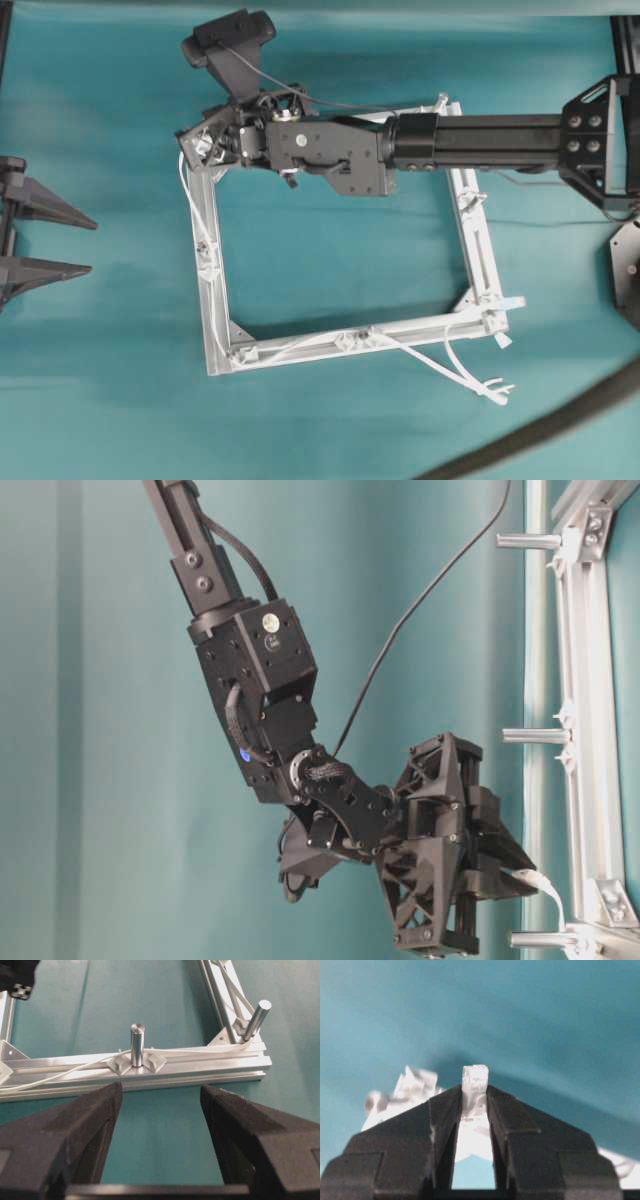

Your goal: Move the cable alternately left and right between 8 pins so it hooks onto each one.

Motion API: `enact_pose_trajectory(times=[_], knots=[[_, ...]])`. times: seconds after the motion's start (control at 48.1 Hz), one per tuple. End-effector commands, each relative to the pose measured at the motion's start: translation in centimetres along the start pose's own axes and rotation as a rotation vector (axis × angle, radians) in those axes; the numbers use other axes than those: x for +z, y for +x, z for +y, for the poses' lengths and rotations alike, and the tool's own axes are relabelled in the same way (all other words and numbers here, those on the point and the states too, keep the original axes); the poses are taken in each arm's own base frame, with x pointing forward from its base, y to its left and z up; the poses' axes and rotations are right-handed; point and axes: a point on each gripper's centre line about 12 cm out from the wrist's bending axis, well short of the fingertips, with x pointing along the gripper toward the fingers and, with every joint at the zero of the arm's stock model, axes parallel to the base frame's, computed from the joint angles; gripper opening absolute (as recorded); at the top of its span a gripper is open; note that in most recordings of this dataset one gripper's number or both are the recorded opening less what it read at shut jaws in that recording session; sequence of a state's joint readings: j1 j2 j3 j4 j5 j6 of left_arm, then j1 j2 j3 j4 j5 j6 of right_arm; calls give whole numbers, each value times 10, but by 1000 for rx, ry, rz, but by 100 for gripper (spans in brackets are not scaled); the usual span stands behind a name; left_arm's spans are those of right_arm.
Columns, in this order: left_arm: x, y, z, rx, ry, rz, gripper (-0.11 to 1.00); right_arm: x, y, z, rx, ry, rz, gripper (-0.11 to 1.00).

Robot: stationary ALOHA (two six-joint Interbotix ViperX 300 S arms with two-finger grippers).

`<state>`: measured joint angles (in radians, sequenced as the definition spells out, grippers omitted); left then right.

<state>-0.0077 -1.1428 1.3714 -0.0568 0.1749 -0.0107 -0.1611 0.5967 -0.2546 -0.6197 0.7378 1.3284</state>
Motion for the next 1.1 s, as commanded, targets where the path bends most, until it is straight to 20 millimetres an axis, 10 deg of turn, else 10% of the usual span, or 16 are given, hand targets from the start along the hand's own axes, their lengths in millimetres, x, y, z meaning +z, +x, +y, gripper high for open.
enact_pose_trajectory(times=[0.0,1.08], knots=[[4,0,-1,-2,4,-7,66,11,-33,13,57,2,-34,19],[10,-34,-1,-17,9,-213,66,-30,-41,19,306,-163,-28,19]])
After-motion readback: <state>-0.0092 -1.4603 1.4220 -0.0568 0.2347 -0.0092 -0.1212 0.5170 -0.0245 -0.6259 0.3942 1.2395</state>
